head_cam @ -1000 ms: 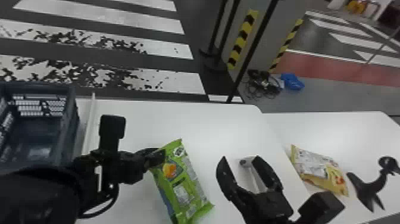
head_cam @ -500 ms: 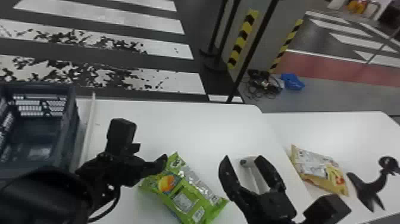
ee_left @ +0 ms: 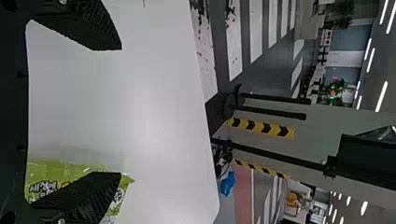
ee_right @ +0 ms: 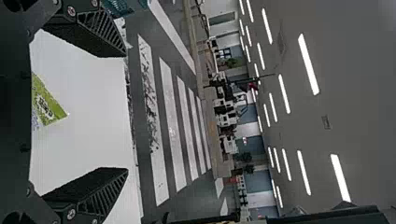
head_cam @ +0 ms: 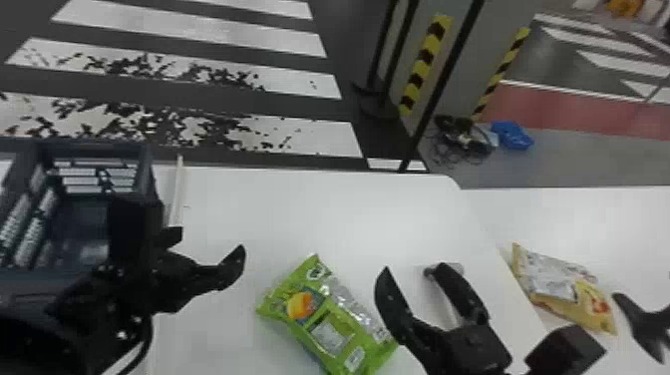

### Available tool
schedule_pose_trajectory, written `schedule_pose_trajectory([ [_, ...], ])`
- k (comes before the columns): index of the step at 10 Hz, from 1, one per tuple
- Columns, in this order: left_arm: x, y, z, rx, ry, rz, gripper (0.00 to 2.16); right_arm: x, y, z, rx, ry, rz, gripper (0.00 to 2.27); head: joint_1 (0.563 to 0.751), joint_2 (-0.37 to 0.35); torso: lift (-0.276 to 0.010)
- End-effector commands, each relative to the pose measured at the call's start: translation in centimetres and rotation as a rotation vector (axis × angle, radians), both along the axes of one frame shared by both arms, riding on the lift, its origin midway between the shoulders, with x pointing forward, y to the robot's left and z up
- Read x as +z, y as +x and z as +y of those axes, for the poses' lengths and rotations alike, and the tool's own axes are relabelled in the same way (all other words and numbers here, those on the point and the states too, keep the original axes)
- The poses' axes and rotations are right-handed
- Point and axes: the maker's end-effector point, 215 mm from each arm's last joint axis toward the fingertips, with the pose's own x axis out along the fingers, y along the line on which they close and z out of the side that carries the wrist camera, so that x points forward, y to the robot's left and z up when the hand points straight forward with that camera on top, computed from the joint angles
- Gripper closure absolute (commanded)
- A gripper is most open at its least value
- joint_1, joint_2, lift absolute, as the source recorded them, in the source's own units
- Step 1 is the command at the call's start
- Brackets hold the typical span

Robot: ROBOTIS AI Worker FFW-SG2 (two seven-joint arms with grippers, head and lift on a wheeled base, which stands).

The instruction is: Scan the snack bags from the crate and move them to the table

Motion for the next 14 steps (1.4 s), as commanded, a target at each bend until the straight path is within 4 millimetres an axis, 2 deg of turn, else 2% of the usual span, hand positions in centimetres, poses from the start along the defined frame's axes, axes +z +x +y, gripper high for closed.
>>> schedule_pose_trajectory([
  [1,2.5,-0.3,3.3,0.048,0.025,-0.06,0.03,-0.6,0.2,0.1,0.005,0.0,0.008,0.12,0.695,-0.24,-0.095],
  [4,6.5,-1.9,6.0,0.114,0.079,-0.194,0.03,-1.3,0.4,0.2,0.016,0.001,0.015,0.12,0.695,-0.165,-0.095],
  [7,11.9,-3.7,9.9,0.25,0.06,-0.439,0.03,-2.0,0.5,0.2,0.033,0.002,0.021,0.12,0.695,-0.125,-0.095],
  [10,12.8,-7.4,17.6,0.344,-0.089,-0.462,0.04,-3.3,0.7,-0.1,0.035,0.006,0.034,0.12,0.695,-0.074,-0.095],
  [11,13.2,-8.1,18.9,0.355,-0.089,-0.473,0.04,-3.9,0.6,-0.2,0.037,0.007,0.042,0.12,0.695,-0.036,-0.095],
  [13,13.2,-8.8,20.1,0.373,-0.085,-0.463,0.04,-5.8,0.2,0.1,0.053,-0.037,0.084,0.12,0.695,0.024,-0.095],
  [14,12.9,-8.9,20.2,0.373,-0.083,-0.456,0.04,-7.2,-0.4,1.4,0.105,-0.051,0.126,0.12,0.695,0.033,-0.095],
])
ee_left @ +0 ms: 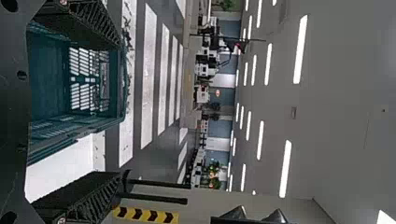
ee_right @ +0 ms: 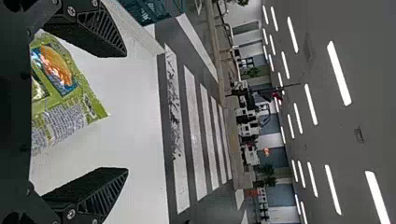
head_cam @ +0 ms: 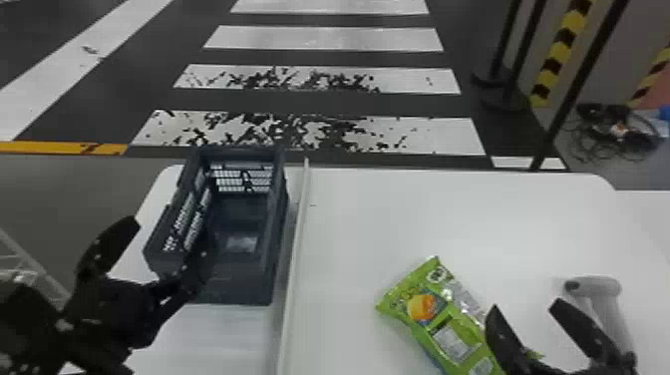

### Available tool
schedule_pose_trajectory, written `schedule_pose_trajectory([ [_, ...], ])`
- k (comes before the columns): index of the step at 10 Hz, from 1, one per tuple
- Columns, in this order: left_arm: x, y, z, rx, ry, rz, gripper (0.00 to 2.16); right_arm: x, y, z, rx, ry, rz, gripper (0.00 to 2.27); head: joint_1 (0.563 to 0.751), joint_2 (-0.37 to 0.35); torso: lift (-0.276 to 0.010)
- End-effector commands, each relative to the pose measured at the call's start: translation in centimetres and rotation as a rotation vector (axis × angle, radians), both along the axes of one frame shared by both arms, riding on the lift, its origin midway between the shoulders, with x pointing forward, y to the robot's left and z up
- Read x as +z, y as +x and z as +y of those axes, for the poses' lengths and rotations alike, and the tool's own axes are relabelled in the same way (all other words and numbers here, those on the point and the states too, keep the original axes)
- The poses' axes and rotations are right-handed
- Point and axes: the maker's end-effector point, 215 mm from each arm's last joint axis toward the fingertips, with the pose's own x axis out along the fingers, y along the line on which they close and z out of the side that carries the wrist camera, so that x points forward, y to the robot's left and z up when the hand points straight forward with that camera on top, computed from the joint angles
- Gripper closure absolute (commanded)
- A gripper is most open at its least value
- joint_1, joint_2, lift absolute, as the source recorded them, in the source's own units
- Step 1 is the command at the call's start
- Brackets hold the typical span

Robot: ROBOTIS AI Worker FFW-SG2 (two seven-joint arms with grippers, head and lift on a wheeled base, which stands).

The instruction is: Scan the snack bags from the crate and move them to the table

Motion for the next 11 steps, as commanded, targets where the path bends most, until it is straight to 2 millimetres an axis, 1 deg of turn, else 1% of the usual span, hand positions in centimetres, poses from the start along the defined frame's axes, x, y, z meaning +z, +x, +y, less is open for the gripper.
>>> schedule_pose_trajectory([
  [1,-0.4,-0.2,0.0,0.006,-0.009,0.01,0.04,-3.1,-1.1,2.4,0.097,-0.008,0.105,0.12,0.695,0.05,-0.095],
  [2,-0.8,-0.3,-0.3,0.005,-0.015,0.017,0.04,-4.9,-2.0,4.5,0.179,-0.002,0.177,0.12,0.695,0.077,-0.095],
  [3,-1.0,-0.3,-0.3,0.009,-0.016,0.023,0.04,-6.0,-2.7,5.8,0.221,0.013,0.224,0.12,0.695,0.11,-0.095],
  [4,-1.1,-0.3,-0.3,0.009,-0.019,0.027,0.04,-6.6,-3.1,6.6,0.252,0.019,0.251,0.19,0.695,0.126,-0.095],
  [5,-1.2,-0.3,-0.4,0.006,-0.017,0.03,0.04,-7.1,-3.5,7.6,0.283,0.019,0.269,0.2,0.695,0.151,-0.095],
  [6,-1.4,-0.3,-0.6,0.003,-0.02,0.034,0.04,-7.3,-3.5,8.2,0.293,0.014,0.269,0.2,0.695,0.168,-0.095],
  [7,-1.7,-0.4,-0.9,0.001,-0.019,0.039,0.04,-7.7,-3.3,8.4,0.299,0.015,0.288,0.28,0.695,0.177,-0.095],
  [8,-2.3,-0.5,-1.3,-0.009,-0.015,0.049,0.04,-8.2,-3.0,8.7,0.306,0.017,0.311,0.97,0.695,0.179,-0.095],
  [9,-2.7,-0.5,-1.5,-0.012,-0.009,0.059,0.04,-8.6,-3.0,9.4,0.32,0.024,0.344,1.95,0.695,0.18,-0.095],
  [10,-3.0,-0.5,-1.6,-0.015,-0.007,0.068,0.04,-8.6,-2.6,9.7,0.335,0.007,0.344,2.25,0.695,0.18,-0.095],
  [11,-3.1,-0.5,-1.7,-0.015,-0.005,0.071,0.04,-9.2,-3.0,10.9,0.371,-0.012,0.37,2.25,0.695,0.185,-0.095],
])
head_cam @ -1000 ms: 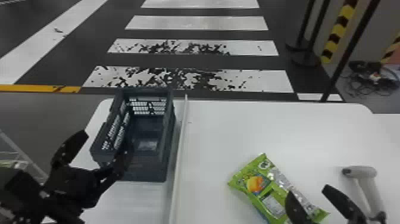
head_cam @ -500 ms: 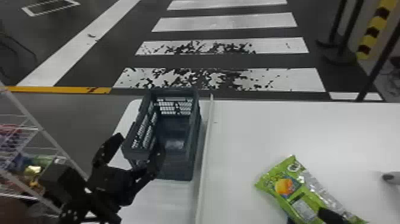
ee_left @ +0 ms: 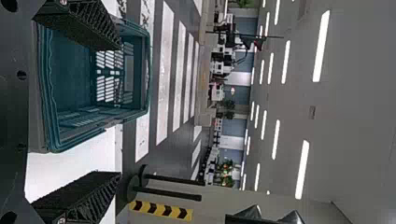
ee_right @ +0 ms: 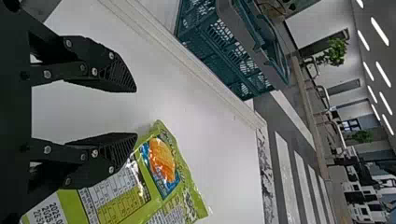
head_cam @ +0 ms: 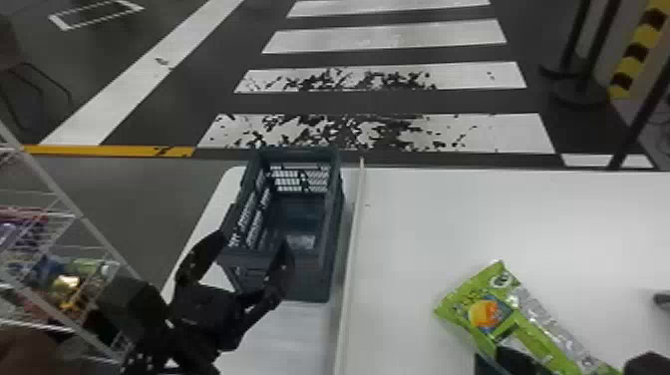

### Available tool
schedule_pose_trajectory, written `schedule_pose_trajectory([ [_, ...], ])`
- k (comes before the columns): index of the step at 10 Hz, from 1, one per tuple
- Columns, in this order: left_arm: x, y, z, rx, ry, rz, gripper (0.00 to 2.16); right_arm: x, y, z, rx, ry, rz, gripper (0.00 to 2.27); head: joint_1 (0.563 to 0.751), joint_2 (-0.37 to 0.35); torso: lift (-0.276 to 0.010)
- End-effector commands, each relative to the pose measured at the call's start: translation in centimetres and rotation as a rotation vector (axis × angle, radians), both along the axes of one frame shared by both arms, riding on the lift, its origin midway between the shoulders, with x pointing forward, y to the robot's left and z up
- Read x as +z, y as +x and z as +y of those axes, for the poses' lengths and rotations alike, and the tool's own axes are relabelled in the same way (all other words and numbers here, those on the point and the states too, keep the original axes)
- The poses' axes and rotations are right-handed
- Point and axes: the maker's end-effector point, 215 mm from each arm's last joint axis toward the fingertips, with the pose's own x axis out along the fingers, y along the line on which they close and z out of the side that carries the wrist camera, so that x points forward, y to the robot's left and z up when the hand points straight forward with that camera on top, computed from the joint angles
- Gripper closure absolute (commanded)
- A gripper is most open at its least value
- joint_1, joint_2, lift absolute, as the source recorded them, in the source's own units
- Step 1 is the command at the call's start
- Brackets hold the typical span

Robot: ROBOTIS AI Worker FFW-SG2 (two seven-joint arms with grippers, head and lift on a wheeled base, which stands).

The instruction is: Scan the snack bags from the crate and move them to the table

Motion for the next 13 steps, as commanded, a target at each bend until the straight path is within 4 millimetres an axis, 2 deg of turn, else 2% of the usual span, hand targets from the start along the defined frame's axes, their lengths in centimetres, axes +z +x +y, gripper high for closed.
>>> schedule_pose_trajectory([
  [1,-0.1,0.0,0.0,-0.001,0.002,0.002,0.04,-0.8,-0.4,1.3,0.036,-0.021,0.026,2.25,0.695,0.197,-0.095],
  [3,-0.1,0.0,-0.1,-0.006,0.0,0.002,0.04,-1.3,-0.6,3.3,0.074,-0.039,0.039,2.25,0.695,0.219,-0.095],
  [5,0.3,0.0,-0.2,-0.01,0.0,-0.005,0.04,-2.0,-0.4,4.3,0.075,-0.074,0.034,2.25,0.695,0.248,-0.095],
  [7,0.4,0.0,-0.3,-0.012,-0.003,-0.006,0.04,-3.5,1.0,5.0,0.049,-0.158,0.017,2.25,0.695,0.256,-0.095],
  [10,0.3,-0.1,-1.4,-0.037,-0.007,-0.004,0.04,-5.9,4.4,4.0,-0.014,-0.261,0.007,2.25,0.695,0.245,-0.095],
  [12,0.2,-0.3,-1.5,-0.041,-0.007,-0.001,0.04,-7.9,6.7,2.3,-0.064,-0.319,0.028,2.25,0.695,0.222,-0.095],
  [13,0.2,-0.3,-1.5,-0.042,-0.007,-0.001,0.04,-8.0,7.9,1.6,-0.094,-0.339,0.025,2.25,0.695,0.205,-0.095],
])
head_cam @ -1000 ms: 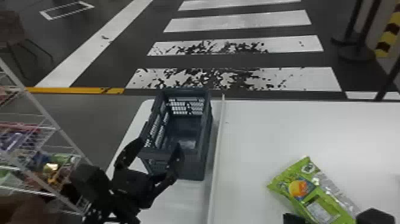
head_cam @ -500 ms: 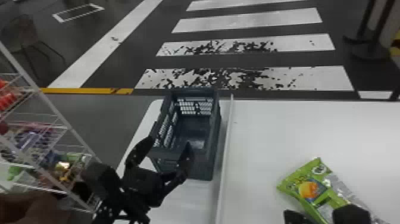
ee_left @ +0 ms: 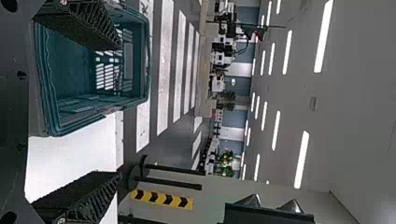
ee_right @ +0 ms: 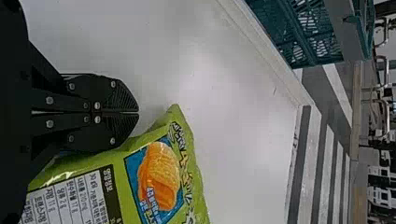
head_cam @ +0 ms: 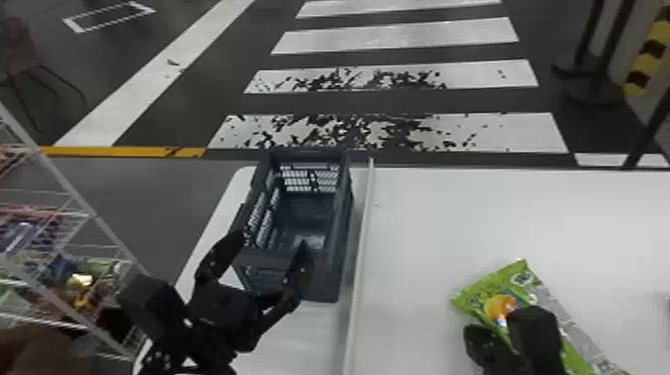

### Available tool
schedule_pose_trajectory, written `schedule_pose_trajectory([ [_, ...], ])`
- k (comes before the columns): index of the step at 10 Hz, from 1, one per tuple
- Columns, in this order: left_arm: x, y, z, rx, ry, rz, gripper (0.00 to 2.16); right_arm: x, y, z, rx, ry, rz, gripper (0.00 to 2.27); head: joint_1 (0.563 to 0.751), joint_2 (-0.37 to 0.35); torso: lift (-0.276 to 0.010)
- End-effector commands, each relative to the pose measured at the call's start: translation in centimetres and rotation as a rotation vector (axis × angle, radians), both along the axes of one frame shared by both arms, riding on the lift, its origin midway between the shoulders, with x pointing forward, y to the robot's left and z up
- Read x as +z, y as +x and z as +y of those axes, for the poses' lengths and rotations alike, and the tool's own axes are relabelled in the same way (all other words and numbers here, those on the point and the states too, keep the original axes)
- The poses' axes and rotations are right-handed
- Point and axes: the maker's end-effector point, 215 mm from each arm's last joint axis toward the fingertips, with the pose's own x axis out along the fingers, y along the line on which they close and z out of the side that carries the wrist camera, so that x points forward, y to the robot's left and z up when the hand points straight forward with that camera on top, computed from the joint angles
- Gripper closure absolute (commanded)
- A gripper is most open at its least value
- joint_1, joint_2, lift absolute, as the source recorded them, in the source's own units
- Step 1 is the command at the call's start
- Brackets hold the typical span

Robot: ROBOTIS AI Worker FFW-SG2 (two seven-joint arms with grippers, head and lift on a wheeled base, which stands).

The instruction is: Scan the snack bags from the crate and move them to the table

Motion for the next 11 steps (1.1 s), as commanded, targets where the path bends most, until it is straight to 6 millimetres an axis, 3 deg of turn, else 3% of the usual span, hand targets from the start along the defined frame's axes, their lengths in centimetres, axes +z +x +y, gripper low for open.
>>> schedule_pose_trajectory([
  [1,0.0,-0.1,-0.1,-0.003,-0.001,0.0,0.04,0.1,1.4,-0.7,-0.028,-0.018,-0.006,2.25,0.695,0.188,-0.095],
  [3,-0.2,-0.1,-0.5,-0.008,-0.006,0.004,0.04,0.6,2.6,-1.5,-0.068,-0.038,-0.015,2.25,0.695,0.165,-0.095],
  [7,-0.6,-0.1,-0.7,-0.012,-0.006,0.011,0.04,1.1,6.1,-5.6,-0.194,-0.054,-0.025,2.25,0.695,0.113,-0.095],
  [11,-1.3,0.2,-1.1,-0.017,-0.011,0.018,0.04,0.3,7.3,-9.5,-0.291,-0.076,-0.01,2.25,0.695,0.063,-0.095],
])
